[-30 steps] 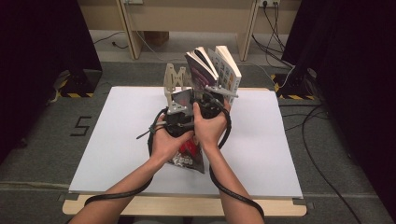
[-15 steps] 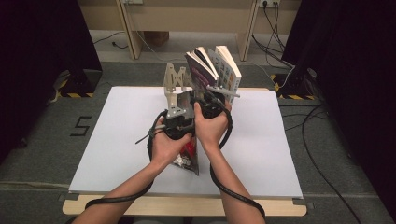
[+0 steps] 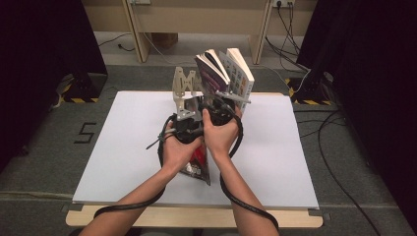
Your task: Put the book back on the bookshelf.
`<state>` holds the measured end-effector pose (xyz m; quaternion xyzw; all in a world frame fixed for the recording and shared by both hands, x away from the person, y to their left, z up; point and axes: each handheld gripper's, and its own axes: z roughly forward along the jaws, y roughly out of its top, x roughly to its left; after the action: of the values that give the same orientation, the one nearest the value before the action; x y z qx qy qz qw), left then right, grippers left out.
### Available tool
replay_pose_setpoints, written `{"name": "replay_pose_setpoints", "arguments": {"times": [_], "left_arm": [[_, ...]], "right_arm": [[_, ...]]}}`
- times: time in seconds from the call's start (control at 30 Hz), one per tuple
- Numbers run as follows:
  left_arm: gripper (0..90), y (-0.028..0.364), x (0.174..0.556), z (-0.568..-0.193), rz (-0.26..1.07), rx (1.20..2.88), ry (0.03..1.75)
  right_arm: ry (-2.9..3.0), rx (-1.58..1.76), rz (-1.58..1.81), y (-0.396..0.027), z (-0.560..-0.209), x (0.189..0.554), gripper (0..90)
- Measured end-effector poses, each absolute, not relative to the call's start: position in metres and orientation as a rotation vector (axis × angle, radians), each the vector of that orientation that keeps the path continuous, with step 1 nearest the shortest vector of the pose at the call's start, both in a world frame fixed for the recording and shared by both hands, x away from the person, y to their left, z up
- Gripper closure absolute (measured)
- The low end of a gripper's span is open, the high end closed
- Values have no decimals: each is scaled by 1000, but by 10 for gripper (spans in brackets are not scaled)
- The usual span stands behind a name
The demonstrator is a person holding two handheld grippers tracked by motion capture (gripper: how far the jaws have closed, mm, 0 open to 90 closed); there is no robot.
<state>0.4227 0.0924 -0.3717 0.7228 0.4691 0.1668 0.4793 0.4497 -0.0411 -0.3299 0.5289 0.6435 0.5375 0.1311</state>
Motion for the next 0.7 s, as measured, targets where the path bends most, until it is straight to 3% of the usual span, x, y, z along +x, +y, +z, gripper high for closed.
{"name": "replay_pose_setpoints", "arguments": {"times": [0.53,0.7], "left_arm": [[752,115,406,-370,385,1760,1197],[840,127,403,-373,391,1751,1202]], "right_arm": [[1984,1428,1544,-24,-330,445,826],[2039,1348,1541,-20,-330,446,705]]}}
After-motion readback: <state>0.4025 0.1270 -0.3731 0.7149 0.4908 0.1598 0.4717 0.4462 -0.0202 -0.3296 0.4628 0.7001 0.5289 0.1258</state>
